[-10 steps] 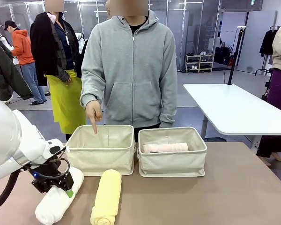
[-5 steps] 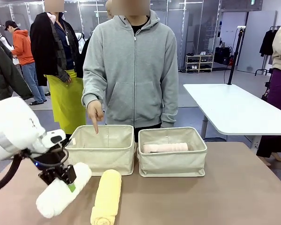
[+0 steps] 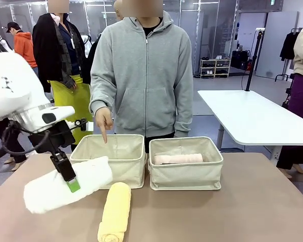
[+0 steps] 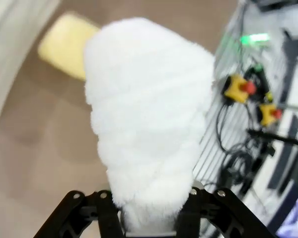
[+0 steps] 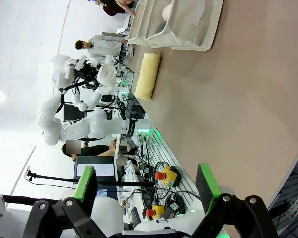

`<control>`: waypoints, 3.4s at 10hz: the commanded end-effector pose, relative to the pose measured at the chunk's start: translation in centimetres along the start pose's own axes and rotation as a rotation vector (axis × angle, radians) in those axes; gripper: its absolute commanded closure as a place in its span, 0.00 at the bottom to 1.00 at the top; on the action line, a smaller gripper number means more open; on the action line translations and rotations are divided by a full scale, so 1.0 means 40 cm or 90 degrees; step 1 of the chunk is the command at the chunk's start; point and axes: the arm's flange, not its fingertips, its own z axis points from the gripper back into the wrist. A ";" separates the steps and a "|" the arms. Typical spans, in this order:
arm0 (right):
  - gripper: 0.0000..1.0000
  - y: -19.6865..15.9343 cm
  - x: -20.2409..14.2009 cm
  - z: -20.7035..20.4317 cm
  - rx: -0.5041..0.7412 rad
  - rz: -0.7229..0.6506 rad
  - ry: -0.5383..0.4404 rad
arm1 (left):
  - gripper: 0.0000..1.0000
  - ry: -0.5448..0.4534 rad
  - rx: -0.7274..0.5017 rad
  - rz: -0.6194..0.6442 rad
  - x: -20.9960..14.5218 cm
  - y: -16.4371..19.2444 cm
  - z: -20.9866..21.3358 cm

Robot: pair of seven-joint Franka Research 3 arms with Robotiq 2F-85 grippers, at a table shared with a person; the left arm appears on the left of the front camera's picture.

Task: Divide the towels into two baskets.
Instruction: Pick up one hotel-folded towel from the bottom of the table and place it in the Fabric basket indicated by the person.

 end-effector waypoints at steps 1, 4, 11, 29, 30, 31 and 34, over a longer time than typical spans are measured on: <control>0.00 0.008 -0.004 -0.008 -0.003 -0.002 -0.002 | 0.62 -0.076 0.020 -0.030 -0.006 -0.014 0.028; 0.00 0.008 -0.004 -0.008 -0.003 -0.002 -0.002 | 0.62 -0.020 0.006 -0.040 0.012 -0.033 0.022; 0.00 0.008 -0.004 -0.008 -0.003 -0.002 -0.002 | 0.62 0.026 0.219 -0.442 0.266 0.154 0.124; 0.00 0.008 -0.004 -0.008 -0.003 -0.002 -0.002 | 0.00 0.051 0.230 -0.383 0.400 0.557 -0.053; 0.00 0.008 -0.004 -0.008 -0.003 -0.002 -0.002 | 0.00 0.051 0.230 -0.383 0.400 0.557 -0.053; 0.00 0.008 -0.004 -0.008 -0.003 -0.002 -0.002 | 0.00 0.051 0.230 -0.383 0.400 0.557 -0.053; 0.00 0.008 -0.004 -0.008 -0.003 -0.002 -0.002 | 0.00 0.051 0.230 -0.383 0.400 0.557 -0.053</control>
